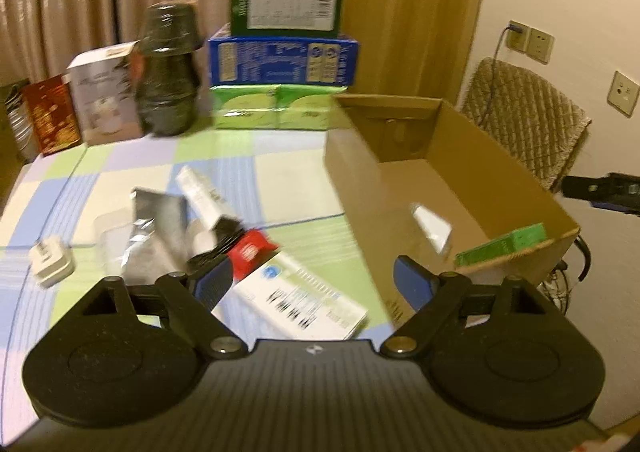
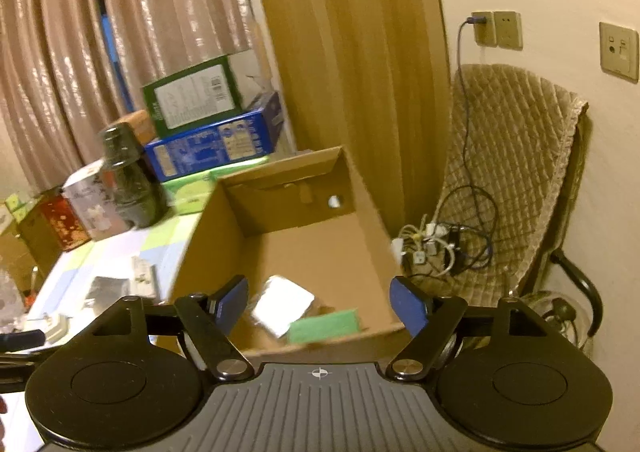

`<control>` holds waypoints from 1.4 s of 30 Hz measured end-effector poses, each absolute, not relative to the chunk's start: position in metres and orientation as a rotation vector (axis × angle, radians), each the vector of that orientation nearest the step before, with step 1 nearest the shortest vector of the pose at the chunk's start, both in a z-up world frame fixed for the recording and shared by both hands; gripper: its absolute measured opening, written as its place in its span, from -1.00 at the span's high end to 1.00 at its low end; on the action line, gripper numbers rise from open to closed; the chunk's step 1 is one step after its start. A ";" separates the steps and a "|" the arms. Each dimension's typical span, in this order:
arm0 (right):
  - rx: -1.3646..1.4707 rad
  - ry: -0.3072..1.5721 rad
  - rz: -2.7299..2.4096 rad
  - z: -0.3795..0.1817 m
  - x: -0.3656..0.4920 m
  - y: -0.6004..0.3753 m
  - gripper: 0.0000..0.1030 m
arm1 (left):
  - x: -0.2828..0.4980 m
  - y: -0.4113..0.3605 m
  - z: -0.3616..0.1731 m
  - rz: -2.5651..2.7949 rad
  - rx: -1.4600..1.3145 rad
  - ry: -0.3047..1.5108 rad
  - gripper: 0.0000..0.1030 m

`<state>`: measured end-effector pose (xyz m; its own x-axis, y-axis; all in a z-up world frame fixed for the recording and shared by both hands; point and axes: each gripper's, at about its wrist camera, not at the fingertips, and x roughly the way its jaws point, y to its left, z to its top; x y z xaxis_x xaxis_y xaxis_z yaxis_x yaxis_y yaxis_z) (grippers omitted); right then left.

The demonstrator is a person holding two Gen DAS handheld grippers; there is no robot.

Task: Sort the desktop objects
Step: 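Return both tools from the cardboard box to the table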

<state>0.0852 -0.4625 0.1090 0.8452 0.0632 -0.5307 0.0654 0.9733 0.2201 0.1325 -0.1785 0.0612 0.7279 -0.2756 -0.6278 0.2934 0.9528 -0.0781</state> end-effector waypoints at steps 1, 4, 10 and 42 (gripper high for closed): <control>0.238 0.561 0.008 0.110 0.080 -0.457 -0.50 | 0.129 -0.173 0.060 -0.302 0.034 0.690 -0.65; 0.246 0.550 0.045 0.114 0.065 -0.436 -0.56 | 0.116 -0.155 0.055 -0.264 0.042 0.699 -0.68; 0.222 0.546 0.129 0.119 0.046 -0.391 -0.64 | 0.093 -0.115 0.048 -0.193 0.036 0.721 -0.72; -0.230 0.666 0.380 0.026 0.074 -0.233 -0.66 | 0.083 -0.016 0.045 -0.056 0.067 0.707 -0.93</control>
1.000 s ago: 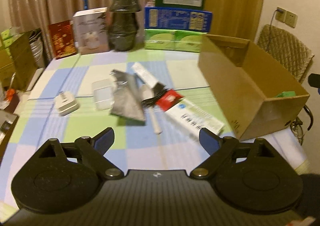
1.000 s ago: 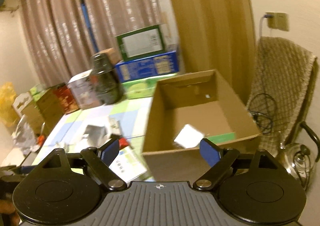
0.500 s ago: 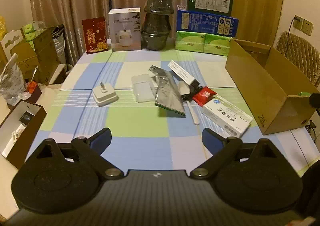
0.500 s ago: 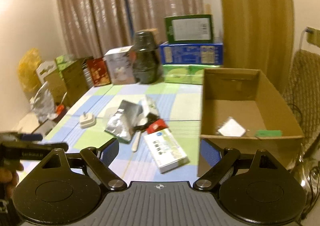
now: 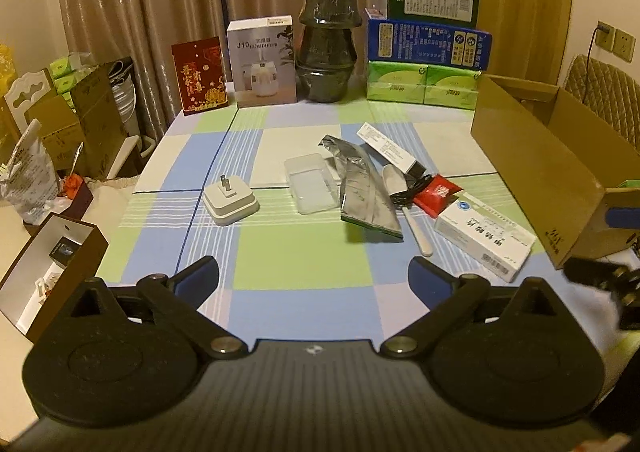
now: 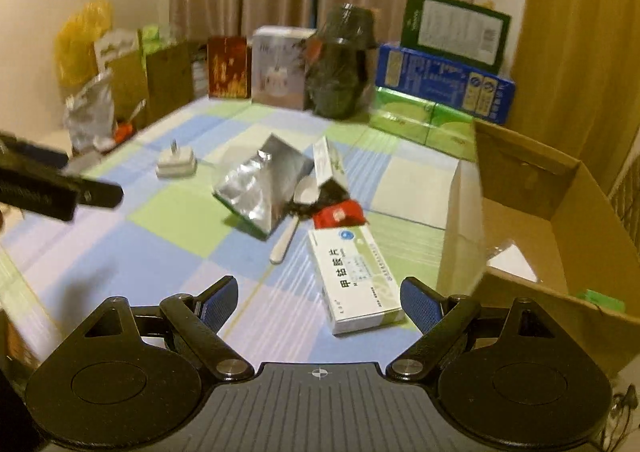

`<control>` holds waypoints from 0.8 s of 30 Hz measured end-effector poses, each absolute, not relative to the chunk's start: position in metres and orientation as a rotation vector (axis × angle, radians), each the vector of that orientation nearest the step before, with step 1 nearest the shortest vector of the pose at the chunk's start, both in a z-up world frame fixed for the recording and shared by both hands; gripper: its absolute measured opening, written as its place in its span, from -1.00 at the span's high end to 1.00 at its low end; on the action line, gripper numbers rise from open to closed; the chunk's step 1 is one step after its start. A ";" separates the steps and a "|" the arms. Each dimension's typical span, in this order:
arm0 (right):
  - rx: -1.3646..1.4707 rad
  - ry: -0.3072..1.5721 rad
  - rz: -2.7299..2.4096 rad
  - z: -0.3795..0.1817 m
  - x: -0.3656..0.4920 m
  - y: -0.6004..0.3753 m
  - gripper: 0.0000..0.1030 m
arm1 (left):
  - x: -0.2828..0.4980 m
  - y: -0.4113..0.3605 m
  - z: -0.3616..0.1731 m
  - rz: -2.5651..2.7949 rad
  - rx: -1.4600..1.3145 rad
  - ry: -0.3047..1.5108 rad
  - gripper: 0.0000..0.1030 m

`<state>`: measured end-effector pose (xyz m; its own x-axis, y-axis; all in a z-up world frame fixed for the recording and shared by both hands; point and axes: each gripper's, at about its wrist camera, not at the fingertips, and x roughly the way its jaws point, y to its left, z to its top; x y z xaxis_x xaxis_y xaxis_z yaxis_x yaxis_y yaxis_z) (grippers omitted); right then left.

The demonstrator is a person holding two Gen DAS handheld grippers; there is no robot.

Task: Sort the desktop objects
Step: 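Return both tools from the cardboard box to the table, then grasp the white medicine box with the right tool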

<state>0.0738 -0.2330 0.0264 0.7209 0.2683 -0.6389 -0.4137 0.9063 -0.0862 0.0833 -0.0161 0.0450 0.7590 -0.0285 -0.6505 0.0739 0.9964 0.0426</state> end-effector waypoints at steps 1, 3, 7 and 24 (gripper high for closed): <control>-0.243 0.674 0.374 0.021 0.079 -0.230 -0.66 | 0.087 -0.016 0.042 -0.057 0.069 0.712 -0.93; -0.260 0.692 0.347 0.009 0.093 -0.226 -0.66 | 0.096 -0.016 0.036 -0.061 0.076 0.720 -0.93; -0.293 0.725 0.302 -0.010 0.123 -0.223 -0.65 | 0.116 -0.018 0.023 -0.081 0.087 0.736 -0.93; -0.388 0.847 0.292 -0.059 0.201 -0.216 -0.65 | 0.177 -0.029 -0.017 -0.174 0.047 0.759 -0.93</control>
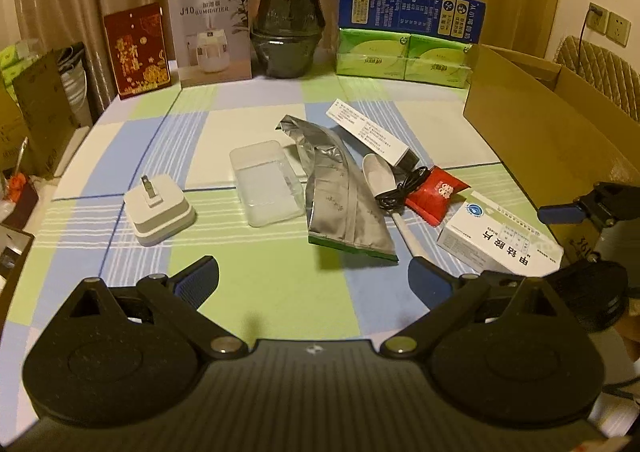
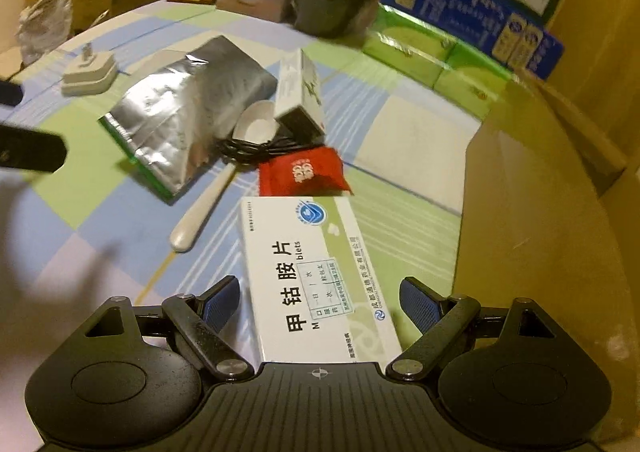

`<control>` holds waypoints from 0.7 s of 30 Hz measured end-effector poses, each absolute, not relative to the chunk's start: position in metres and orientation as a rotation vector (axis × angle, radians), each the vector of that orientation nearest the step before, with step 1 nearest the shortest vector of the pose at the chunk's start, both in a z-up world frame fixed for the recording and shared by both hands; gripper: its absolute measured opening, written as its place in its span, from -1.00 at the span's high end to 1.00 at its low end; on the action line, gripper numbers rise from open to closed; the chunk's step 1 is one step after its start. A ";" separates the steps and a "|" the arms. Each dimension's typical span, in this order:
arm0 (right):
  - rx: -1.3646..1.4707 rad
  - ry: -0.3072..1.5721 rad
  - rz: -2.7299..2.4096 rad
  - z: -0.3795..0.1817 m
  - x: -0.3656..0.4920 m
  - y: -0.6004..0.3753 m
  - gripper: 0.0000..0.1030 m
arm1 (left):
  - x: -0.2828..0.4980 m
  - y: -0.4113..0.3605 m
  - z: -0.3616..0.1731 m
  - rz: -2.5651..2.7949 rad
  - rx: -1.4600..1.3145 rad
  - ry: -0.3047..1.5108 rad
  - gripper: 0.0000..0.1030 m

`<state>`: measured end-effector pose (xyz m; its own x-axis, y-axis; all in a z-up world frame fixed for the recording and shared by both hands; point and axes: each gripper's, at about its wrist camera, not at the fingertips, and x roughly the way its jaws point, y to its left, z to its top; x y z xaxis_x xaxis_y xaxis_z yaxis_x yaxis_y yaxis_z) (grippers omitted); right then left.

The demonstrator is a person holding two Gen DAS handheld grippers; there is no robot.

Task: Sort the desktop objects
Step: 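Grasp the white medicine box with the right tool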

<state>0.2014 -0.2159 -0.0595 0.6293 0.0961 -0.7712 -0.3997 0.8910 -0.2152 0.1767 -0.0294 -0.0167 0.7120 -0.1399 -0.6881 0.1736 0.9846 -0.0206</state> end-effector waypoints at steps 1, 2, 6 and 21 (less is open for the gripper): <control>-0.349 0.867 0.292 -0.060 0.205 -0.219 -0.65 | 0.178 -0.028 -0.018 -0.173 0.046 0.763 -0.93; -0.312 0.885 0.295 -0.060 0.208 -0.222 -0.59 | 0.179 -0.027 -0.019 -0.173 0.044 0.765 -0.93; -0.243 0.901 0.290 -0.057 0.210 -0.224 -0.39 | 0.184 -0.023 -0.021 -0.171 0.017 0.772 -0.93; -0.215 0.873 0.476 -0.054 0.189 -0.188 -0.32 | 0.187 -0.016 -0.021 -0.155 -0.027 0.775 -0.93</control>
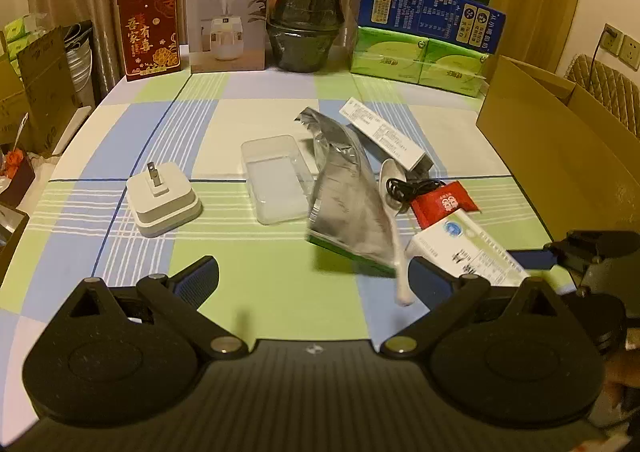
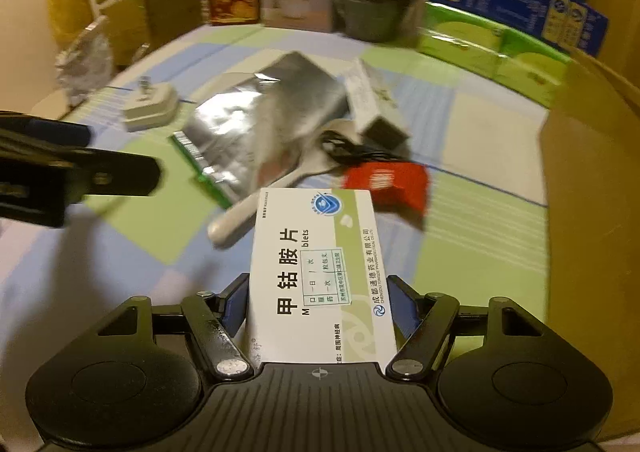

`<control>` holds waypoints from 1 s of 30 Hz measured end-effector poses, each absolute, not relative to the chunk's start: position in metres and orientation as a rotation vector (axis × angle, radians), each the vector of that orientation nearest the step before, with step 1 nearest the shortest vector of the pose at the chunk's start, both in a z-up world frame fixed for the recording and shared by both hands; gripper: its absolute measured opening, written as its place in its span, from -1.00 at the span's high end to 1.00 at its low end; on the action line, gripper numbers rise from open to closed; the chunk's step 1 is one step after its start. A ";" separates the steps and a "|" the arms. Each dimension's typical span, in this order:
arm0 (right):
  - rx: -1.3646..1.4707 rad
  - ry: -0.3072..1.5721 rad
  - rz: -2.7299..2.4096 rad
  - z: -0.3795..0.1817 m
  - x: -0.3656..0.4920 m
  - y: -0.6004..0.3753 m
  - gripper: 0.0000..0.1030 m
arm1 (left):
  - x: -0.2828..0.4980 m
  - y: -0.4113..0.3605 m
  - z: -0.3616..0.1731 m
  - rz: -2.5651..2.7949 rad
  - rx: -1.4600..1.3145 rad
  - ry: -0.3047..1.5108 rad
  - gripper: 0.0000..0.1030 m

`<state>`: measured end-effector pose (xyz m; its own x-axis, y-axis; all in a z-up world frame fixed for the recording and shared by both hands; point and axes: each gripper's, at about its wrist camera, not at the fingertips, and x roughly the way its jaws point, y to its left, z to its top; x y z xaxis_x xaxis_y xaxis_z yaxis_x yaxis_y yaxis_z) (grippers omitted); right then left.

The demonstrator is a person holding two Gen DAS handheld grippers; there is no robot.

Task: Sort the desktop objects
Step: 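Grasp the white medicine box with the right tool, then grasp the white plastic spoon by its handle with the left tool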

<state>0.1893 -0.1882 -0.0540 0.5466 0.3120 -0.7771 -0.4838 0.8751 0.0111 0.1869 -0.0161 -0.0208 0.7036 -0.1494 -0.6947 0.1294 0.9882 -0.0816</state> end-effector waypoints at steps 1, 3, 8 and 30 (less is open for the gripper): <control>-0.203 0.878 0.496 -0.053 0.187 -0.188 -0.32 | 0.187 -0.016 -0.021 -0.158 -0.028 0.776 -0.92; -0.173 0.882 0.493 -0.052 0.186 -0.192 -0.32 | 0.186 -0.017 -0.021 -0.168 -0.023 0.775 -0.91; -0.159 0.861 0.353 -0.050 0.195 -0.211 -0.32 | 0.188 -0.022 -0.029 -0.221 -0.014 0.802 -0.68; -0.172 0.845 0.303 -0.053 0.194 -0.217 -0.32 | 0.215 -0.075 -0.064 -0.364 0.071 0.868 0.81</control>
